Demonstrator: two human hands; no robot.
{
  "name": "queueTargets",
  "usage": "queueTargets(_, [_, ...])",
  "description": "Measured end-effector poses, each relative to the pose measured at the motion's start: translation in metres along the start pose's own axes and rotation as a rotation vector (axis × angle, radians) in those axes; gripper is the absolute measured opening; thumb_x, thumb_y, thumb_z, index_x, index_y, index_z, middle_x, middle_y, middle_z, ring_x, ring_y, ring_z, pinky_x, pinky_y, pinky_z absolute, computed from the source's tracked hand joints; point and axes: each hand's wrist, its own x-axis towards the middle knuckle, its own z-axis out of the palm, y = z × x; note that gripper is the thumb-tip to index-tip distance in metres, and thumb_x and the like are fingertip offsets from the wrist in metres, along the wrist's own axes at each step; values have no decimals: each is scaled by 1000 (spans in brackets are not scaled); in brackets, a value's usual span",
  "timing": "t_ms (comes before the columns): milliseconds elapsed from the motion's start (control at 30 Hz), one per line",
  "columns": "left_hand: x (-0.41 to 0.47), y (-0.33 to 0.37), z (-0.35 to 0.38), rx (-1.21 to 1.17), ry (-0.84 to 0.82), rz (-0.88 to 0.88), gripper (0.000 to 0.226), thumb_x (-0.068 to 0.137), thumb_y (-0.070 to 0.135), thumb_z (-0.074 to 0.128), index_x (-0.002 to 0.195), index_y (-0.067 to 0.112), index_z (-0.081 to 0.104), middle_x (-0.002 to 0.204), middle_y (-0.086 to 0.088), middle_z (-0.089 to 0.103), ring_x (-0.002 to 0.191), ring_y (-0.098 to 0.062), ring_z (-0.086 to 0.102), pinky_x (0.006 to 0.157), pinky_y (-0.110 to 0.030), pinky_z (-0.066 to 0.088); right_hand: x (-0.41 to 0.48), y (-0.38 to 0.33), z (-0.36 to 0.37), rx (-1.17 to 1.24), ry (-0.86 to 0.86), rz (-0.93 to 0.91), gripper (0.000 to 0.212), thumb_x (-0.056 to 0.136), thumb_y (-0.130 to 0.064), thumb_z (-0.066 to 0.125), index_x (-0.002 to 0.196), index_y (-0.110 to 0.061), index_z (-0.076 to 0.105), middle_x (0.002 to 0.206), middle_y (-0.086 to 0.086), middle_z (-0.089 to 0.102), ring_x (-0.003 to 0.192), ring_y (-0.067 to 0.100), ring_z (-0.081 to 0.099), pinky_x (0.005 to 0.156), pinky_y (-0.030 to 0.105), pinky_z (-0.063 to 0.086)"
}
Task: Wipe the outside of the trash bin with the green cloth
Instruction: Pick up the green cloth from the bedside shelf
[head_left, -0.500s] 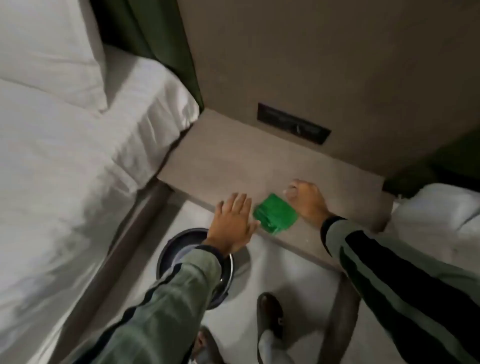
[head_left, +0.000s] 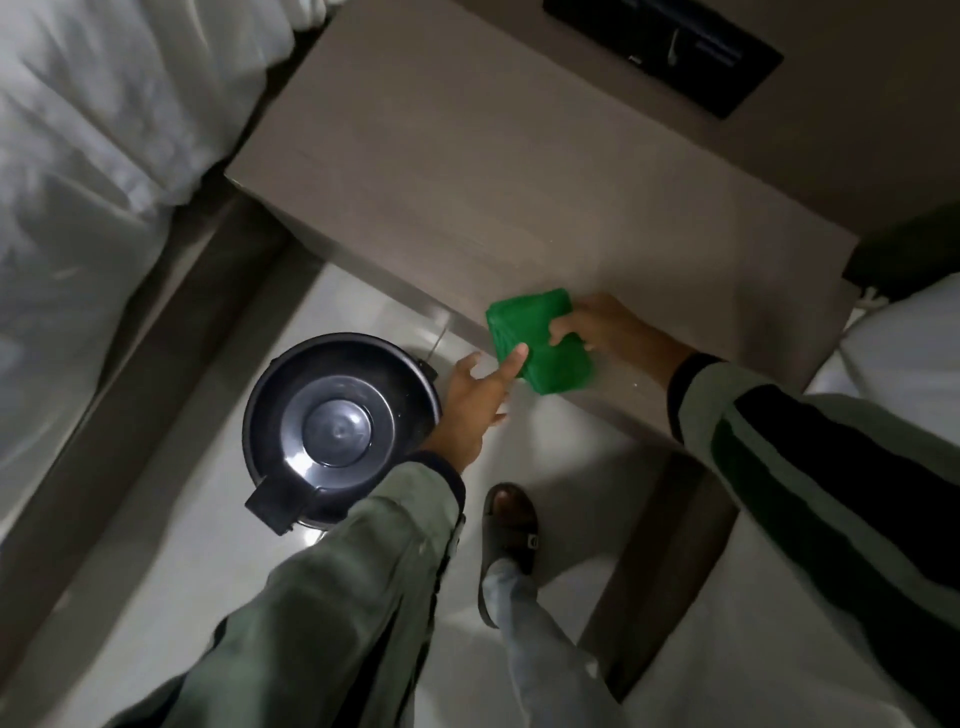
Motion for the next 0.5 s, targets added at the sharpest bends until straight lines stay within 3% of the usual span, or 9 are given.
queueTargets(33, [-4,-4,-5,-2,8,13,99,68,58,79,148,22,32,137,-4,55,119,-20,58,89,-37,54,-8,3,8,101,-23,-16,24,53,-14,69,77,-14,73,96,15,74,82,27,70,79,39,56])
queueTargets(100, [-10,-10,-24,-69,-27,25,98,65,52,84,145,20,37,147,-3,51,126,-20,57,102,-44,50,-23,8,26,277,-94,-46,27,52,-13,62,76,-7,72,87,15,72,80,27,69,74,39,55])
queueTargets(200, [-16,-22,-56,-252,-194,39,60,74,31,83,128,14,64,127,-13,69,112,-29,69,95,-46,55,-41,23,60,389,-206,-34,27,68,-14,66,93,-6,72,95,16,76,82,27,72,71,36,59])
queueTargets(267, [-20,-32,-64,-191,-46,99,22,81,13,77,103,12,73,106,-17,76,97,-33,73,84,-38,59,-48,36,84,187,-84,-12,28,77,-14,72,104,-6,68,109,16,72,92,27,69,83,40,57])
queueTargets(333, [-24,-45,-65,145,194,179,13,80,10,75,87,19,70,83,-3,76,79,-23,72,67,-19,58,-56,52,114,37,70,-52,28,84,-18,71,108,-5,65,110,12,68,101,28,64,86,36,53])
queueTargets(400, [-31,-54,-59,312,156,178,15,80,26,73,93,18,72,84,-2,76,81,-22,72,74,-24,59,-68,63,138,344,0,-16,25,93,-33,61,105,-12,68,105,7,71,99,26,67,76,27,54])
queueTargets(433, [-33,-55,-54,277,73,108,26,81,38,70,95,16,74,88,-5,78,85,-23,74,77,-28,60,-70,70,145,578,-56,74,34,95,-44,54,104,-16,70,102,7,74,95,25,71,73,27,56])
queueTargets(500, [-33,-52,-42,174,-63,-61,43,88,57,56,93,19,76,90,-1,80,85,-16,76,72,-24,59,-65,93,151,1000,-180,180,51,95,-58,44,106,-18,73,101,8,78,92,23,74,74,34,59])
